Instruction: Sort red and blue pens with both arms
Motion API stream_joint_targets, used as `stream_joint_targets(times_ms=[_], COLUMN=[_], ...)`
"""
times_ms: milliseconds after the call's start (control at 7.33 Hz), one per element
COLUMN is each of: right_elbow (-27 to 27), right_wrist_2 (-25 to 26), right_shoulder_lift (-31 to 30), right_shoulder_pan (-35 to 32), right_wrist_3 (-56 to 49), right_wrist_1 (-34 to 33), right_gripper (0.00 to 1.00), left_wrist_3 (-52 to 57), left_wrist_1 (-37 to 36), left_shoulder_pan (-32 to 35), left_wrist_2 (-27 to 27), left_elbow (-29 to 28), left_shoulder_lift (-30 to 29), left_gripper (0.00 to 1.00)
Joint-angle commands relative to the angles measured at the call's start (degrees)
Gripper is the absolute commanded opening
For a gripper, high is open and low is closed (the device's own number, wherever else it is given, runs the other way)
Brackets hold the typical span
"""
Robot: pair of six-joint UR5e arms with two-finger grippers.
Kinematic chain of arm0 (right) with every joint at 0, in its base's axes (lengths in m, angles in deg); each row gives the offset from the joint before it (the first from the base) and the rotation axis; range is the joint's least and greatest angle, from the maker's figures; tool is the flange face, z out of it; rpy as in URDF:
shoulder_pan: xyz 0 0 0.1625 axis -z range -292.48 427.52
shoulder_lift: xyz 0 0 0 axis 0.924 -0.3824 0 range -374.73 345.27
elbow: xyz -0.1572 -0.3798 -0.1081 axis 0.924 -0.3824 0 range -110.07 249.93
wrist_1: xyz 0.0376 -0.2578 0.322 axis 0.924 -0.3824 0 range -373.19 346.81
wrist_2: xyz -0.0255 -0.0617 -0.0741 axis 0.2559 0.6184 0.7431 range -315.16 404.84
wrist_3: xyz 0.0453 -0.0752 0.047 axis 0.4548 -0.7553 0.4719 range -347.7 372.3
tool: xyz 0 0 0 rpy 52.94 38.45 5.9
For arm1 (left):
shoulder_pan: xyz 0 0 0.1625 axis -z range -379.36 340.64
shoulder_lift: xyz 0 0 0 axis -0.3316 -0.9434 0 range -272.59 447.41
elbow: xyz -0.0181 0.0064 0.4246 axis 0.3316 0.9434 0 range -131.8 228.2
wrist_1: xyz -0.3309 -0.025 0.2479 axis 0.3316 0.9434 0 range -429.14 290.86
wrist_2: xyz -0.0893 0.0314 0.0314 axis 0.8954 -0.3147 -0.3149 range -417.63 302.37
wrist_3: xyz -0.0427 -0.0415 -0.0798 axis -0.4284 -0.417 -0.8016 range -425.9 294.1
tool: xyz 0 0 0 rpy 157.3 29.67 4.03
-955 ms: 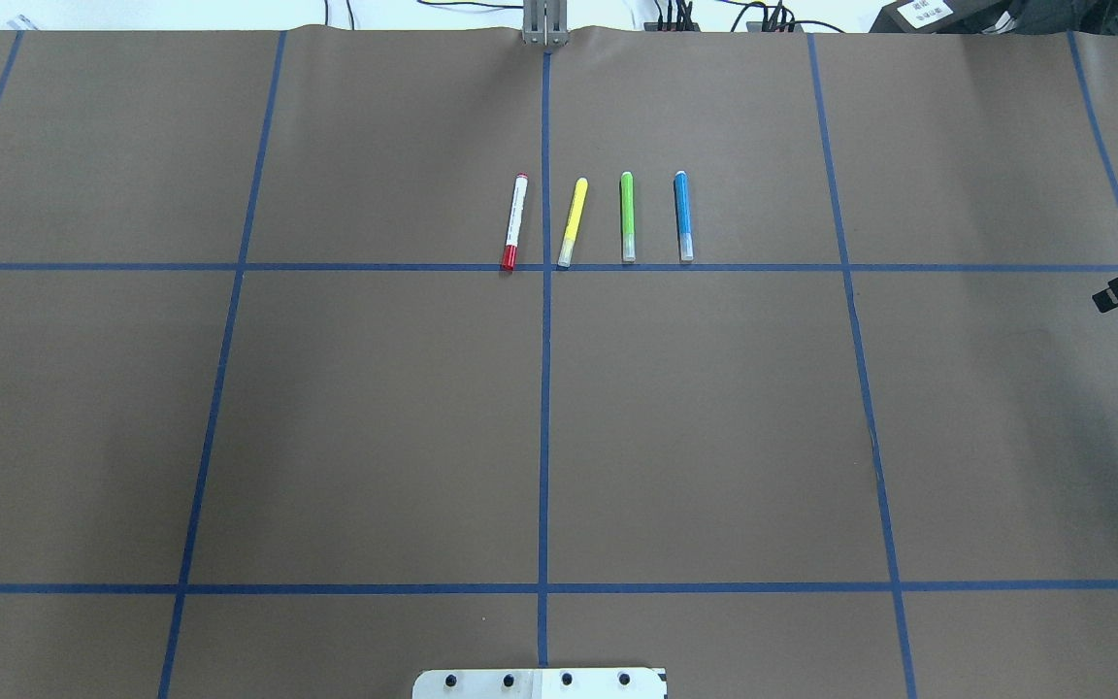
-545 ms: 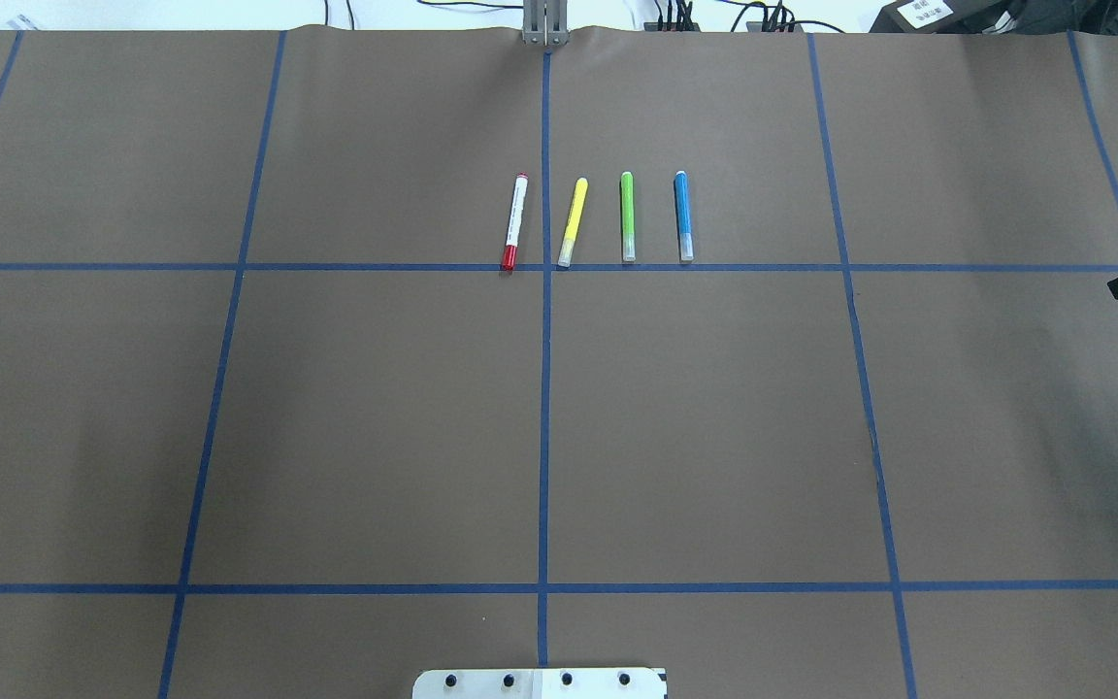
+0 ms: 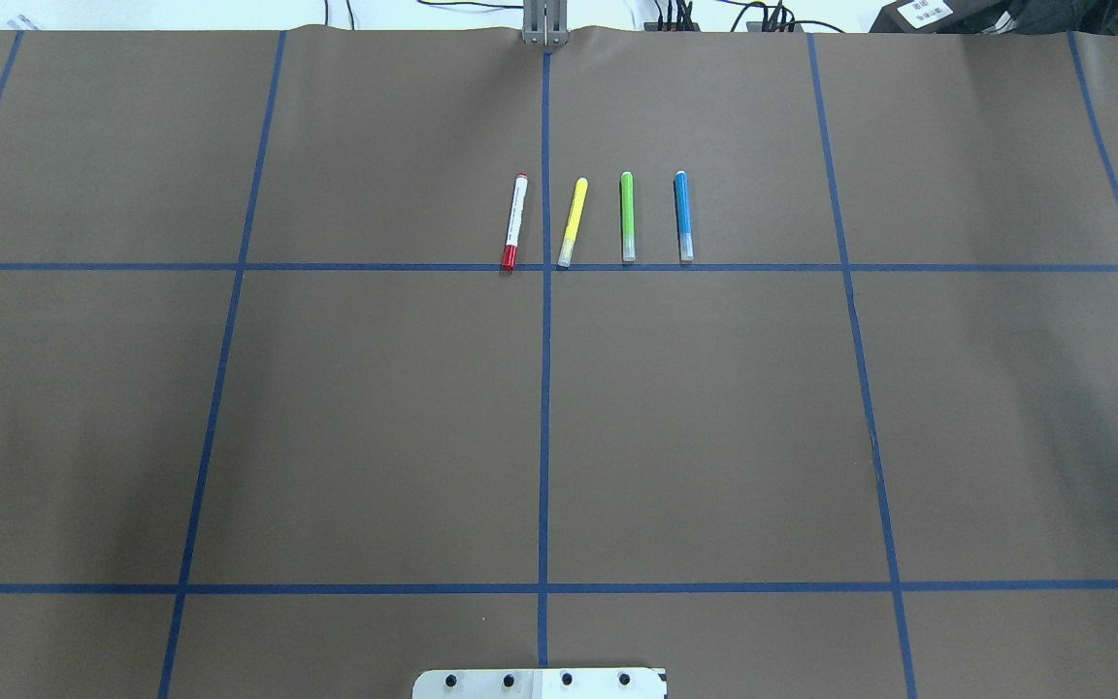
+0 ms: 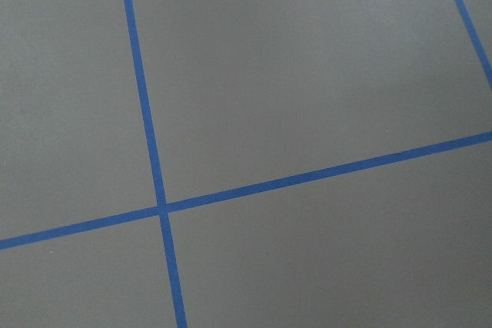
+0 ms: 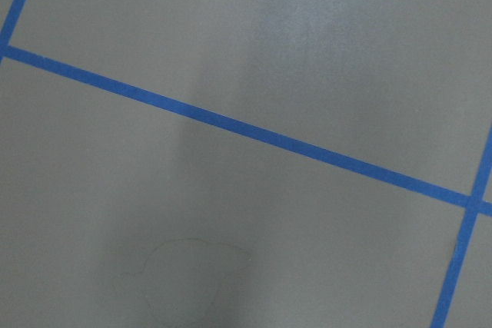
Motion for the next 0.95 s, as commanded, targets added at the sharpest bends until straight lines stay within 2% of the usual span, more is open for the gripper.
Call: stream_joint_targets(times_ms=[0, 409, 545, 818], right_elbow=[0.2, -0.1, -0.2, -0.1], right_wrist_2=[-1.7, -3.7, -2.8, -3.0], right_shoulder_lift=[2.4, 1.1, 0.3, 0.0], right_shoulder_pan=[-2.3, -2.3, -2.3, -2.3], right_wrist_3=[-0.1, -1.0, -1.1, -0.9], right_wrist_1=[-5.4, -4.9, -4.7, -4.8], right_gripper=[1.00, 1.00, 1.00, 1.00], left_wrist_3=[0.0, 0.1, 0.7, 0.8], left_wrist_1=[-2.3, -1.9, -1.7, -2.5], left_shoulder_pan=[-0.1, 0.0, 0.1, 0.1], left_wrist_2=[0.3, 1.2, 1.4, 4.7], left_elbow=[-1.1, -0.7, -0.3, 0.1], left_shoulder_lift=[-0.1, 0.1, 0.2, 0.3], left_gripper=[1.00, 1.00, 1.00, 1.00])
